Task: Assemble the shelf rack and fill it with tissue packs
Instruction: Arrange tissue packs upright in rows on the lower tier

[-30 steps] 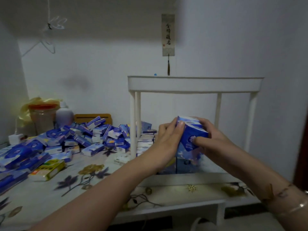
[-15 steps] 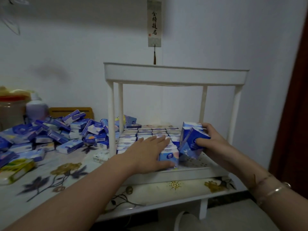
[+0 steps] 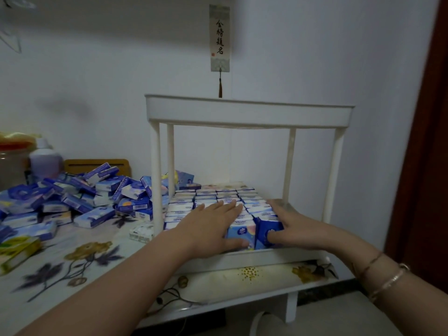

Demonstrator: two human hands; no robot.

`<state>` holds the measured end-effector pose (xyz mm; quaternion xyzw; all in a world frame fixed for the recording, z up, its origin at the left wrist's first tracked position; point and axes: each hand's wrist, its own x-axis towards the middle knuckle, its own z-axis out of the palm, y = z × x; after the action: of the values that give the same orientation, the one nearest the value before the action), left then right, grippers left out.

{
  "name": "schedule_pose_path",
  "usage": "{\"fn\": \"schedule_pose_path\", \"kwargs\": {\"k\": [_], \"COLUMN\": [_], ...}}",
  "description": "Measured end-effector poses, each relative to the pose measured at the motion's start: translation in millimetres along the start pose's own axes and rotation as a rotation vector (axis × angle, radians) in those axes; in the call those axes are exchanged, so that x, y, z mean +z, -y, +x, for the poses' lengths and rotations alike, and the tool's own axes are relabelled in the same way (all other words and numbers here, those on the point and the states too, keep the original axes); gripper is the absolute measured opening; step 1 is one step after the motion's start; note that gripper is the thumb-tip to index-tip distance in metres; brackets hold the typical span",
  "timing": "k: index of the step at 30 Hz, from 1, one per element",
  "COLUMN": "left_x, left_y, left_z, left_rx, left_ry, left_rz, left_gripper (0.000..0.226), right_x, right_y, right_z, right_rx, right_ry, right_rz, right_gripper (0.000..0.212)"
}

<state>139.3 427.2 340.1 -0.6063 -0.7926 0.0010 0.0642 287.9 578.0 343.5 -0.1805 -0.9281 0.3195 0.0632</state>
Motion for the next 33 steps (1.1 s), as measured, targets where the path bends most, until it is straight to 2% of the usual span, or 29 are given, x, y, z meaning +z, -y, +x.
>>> {"fn": "schedule_pose_path", "kwargs": {"k": [3,6,10,12,16,21,26,30,33], "left_x": [-1,-3,-7,-12,-26,-39,-33,-7,16], "left_y": [-3,-5,-8,-11,-6,17,75,141,185], "left_z": [-1,-1,-4,-11,-35,-88,-149,-195,-214], "left_rx": [-0.009,-0.014,-0.012,-0.008,0.025,-0.003,-0.21,-0.511,-0.702], "left_ry": [0.003,0.007,0.015,-0.018,-0.249,-0.382,-0.499,-0.517,-0.524], "left_rz": [0.01,0.02,0.028,0.001,-0.156,-0.386,-0.535,-0.503,-0.466], "left_gripper": [0.086,0.086,0.09,0.089,0.061,0.029,0.025,0.022,0.023], "right_x": [7,13,15,15,15,42,102,161,196], "right_y": [1,2,4,11,37,93,157,203,224], "right_z": [1,4,-1,-9,-26,-31,0,43,85], "right_rx": [0.007,0.01,0.045,0.001,-0.208,-0.456,-0.635,-0.663,-0.619], "right_ry": [-0.065,-0.157,-0.173,-0.221,-0.382,-0.437,-0.352,-0.245,-0.218], "right_rz": [-0.043,0.014,0.04,-0.043,-0.13,0.018,0.166,0.172,0.154], "right_gripper": [0.083,0.084,0.109,0.113,0.078,0.053,0.043,0.042,0.039]}}
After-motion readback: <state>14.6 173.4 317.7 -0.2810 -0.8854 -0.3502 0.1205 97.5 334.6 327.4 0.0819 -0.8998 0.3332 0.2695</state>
